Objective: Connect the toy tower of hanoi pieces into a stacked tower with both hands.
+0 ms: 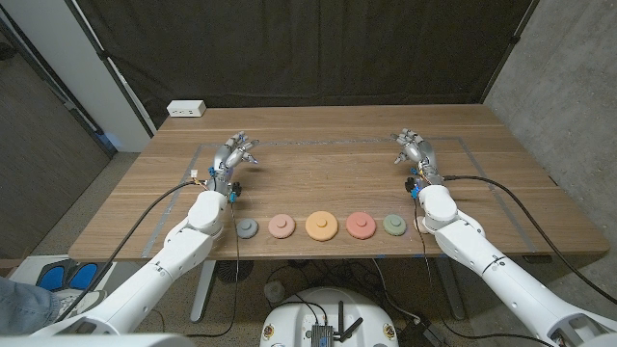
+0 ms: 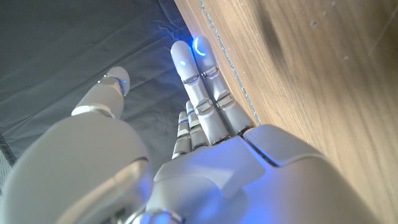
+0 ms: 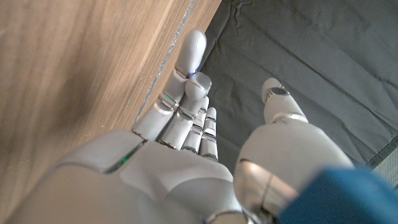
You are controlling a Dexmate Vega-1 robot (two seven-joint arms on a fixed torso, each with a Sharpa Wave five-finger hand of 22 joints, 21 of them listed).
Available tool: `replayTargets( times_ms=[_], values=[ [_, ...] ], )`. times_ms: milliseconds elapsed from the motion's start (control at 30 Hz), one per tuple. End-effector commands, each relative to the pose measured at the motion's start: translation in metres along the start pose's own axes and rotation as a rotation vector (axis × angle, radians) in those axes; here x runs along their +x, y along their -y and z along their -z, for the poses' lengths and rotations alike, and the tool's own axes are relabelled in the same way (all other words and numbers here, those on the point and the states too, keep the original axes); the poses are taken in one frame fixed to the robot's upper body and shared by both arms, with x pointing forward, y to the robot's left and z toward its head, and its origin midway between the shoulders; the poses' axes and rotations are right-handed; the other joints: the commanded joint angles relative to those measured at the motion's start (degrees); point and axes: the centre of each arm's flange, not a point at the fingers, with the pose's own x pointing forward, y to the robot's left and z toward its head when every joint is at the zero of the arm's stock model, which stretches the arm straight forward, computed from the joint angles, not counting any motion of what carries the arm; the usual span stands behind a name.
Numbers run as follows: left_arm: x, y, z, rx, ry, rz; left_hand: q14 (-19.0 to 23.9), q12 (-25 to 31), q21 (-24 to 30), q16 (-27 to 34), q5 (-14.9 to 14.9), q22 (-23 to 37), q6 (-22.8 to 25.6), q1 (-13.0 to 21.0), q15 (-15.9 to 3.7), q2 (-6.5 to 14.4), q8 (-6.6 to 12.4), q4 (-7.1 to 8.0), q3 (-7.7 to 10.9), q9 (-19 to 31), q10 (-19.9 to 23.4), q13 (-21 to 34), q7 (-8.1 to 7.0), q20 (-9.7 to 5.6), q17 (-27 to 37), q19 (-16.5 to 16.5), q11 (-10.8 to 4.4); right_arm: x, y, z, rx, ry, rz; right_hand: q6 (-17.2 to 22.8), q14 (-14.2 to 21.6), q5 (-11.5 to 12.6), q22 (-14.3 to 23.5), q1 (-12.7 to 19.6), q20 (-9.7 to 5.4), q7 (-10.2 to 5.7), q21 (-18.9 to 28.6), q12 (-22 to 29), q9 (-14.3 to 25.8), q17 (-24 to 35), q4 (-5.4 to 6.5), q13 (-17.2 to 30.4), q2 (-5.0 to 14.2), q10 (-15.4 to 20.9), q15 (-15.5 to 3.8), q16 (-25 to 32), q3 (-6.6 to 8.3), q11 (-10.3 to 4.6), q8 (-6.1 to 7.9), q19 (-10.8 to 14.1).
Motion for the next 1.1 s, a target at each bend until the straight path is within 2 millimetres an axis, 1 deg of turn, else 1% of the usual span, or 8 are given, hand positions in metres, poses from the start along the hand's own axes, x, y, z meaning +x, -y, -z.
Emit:
replayTargets(
  times_ms=[33, 133, 400, 567, 667, 767, 933, 1100],
  values=[
    [-0.002, 0.002, -0.007, 0.109, 0.008, -0.038, -0.2, 0.4, 0.5, 0.8, 0.3, 0.0, 0.4, 1.5, -3.47, 0.0, 0.61, 0.01, -0.57, 0.3, 0.5, 0.4, -0.47, -3.14, 0.1, -0.1, -0.52, -0.004, 0.0, -0.011, -0.154, 0.03, 0.018, 0.0, 0.3, 0.2, 0.0, 1.7, -0.57, -0.45, 0.4, -0.2, 0.3, 0.0, 0.12, 0.4, -0.06, -0.5, -3.19, 0.3, 0.61, -0.24, 0.31, -0.6],
    [-0.003, 0.001, -0.011, 0.183, 0.014, -0.055, -0.2, 0.6, 0.6, 1.1, 0.3, -0.1, 0.9, 2.1, -3.45, -0.2, 0.84, 0.11, -0.8, 0.3, 0.7, 0.5, -0.76, -3.03, 0.1, -0.2, -0.54, -0.007, 0.001, -0.02, -0.313, 0.051, 0.047, 0.2, -0.1, 0.1, -0.2, 2.1, -0.51, -0.34, 0.4, -0.4, 0.5, -0.6, 0.49, 0.5, 0.13, -1.2, -3.16, 0.0, 0.62, 1.18, 0.45, -0.9],
    [-0.006, 0.0, -0.026, 0.399, 0.043, -0.096, -0.6, 0.7, 0.9, 1.2, 0.3, -0.1, 1.4, 2.9, -3.43, -0.3, 1.07, 0.36, -1.23, 0.4, 0.9, 0.8, -0.81, -2.77, -0.3, -0.5, -0.54, -0.01, -0.003, -0.032, -0.482, 0.087, 0.065, 0.7, -0.7, 0.0, -0.4, 1.8, -0.46, -0.47, 0.5, -0.8, 0.7, -0.8, 1.06, 0.9, 0.32, -2.4, -3.14, -0.4, 0.44, 2.19, 0.71, -1.5],
    [-0.007, 0.002, -0.032, 0.482, 0.06, -0.1, -0.7, 0.8, 1.1, 1.3, 0.2, -0.2, 1.7, 3.3, -3.43, -0.3, 1.19, 0.51, -1.52, 0.4, 1.0, 0.9, -0.78, -2.76, -0.6, -0.6, -0.39, -0.011, -0.007, -0.034, -0.533, 0.094, 0.059, 0.8, -1.4, -0.1, -0.6, 2.4, -0.48, -0.3, 0.6, -1.0, 0.8, -1.3, 1.03, 1.2, 0.48, -3.4, -3.17, -0.8, 0.4, 1.96, 0.7, -2.1],
    [-0.005, 0.004, -0.032, 0.474, 0.067, -0.073, -0.7, 0.9, 1.4, 1.6, 0.2, -0.2, 2.9, 3.8, -3.43, -0.2, 1.76, 0.68, -1.91, 0.6, 1.4, 1.1, -1.23, -2.73, -0.9, -0.6, -0.48, -0.012, -0.009, -0.032, -0.504, 0.1, 0.056, -0.5, -1.8, -0.2, -0.8, 3.0, -0.48, -2.85, 0.8, -1.1, 0.8, -1.6, 1.01, 1.5, 0.75, -4.2, -3.17, -1.0, 0.31, 1.47, 0.14, -2.6],
    [-0.004, 0.004, -0.033, 0.489, 0.083, -0.071, -0.7, 1.1, 1.6, 1.9, 0.1, -0.3, 3.8, 4.2, -3.42, -0.1, 2.16, 0.8, -2.27, 0.8, 1.7, 1.3, -1.6, -2.66, -0.9, -0.7, -0.95, -0.013, -0.01, -0.033, -0.53, 0.106, 0.059, 0.0, -2.5, -0.2, -1.0, 3.4, -0.49, -4.03, 0.9, -1.0, 0.8, -2.5, 1.06, 1.7, 0.96, -4.2, -3.17, -1.7, 0.15, 0.89, 0.26, -2.8],
    [-0.004, 0.008, -0.037, 0.558, 0.1, -0.078, -0.9, 1.1, 1.7, 1.9, 0.1, -0.3, 3.9, 4.4, -3.43, 0.0, 2.23, 0.89, -2.54, 0.8, 1.7, 1.5, -1.88, -2.47, -1.2, -1.0, -1.25, -0.017, -0.016, -0.04, -0.642, 0.126, 0.049, 0.4, -2.4, -0.4, -1.6, 4.4, -0.5, -1.93, 1.0, -1.0, 0.7, -2.5, 0.96, 2.1, 1.25, -4.6, -3.18, -1.4, -0.14, 0.27, 0.29, -3.4],
    [-0.008, 0.015, -0.044, 0.622, 0.119, -0.096, -1.1, 1.1, 2.0, 2.0, 0.1, -0.3, 3.8, 4.7, -3.42, 0.1, 2.17, 0.97, -2.82, 0.9, 1.9, 1.6, -1.97, -2.32, -1.5, -1.0, -1.2, -0.019, -0.018, -0.047, -0.719, 0.147, 0.048, -0.5, -3.0, -0.5, -2.0, 4.9, -0.5, -2.32, 0.9, -1.0, 0.7, -3.1, 0.96, 2.3, 1.43, -4.9, -3.18, -2.0, -0.26, 0.28, -0.1, -3.8]
  ],
)
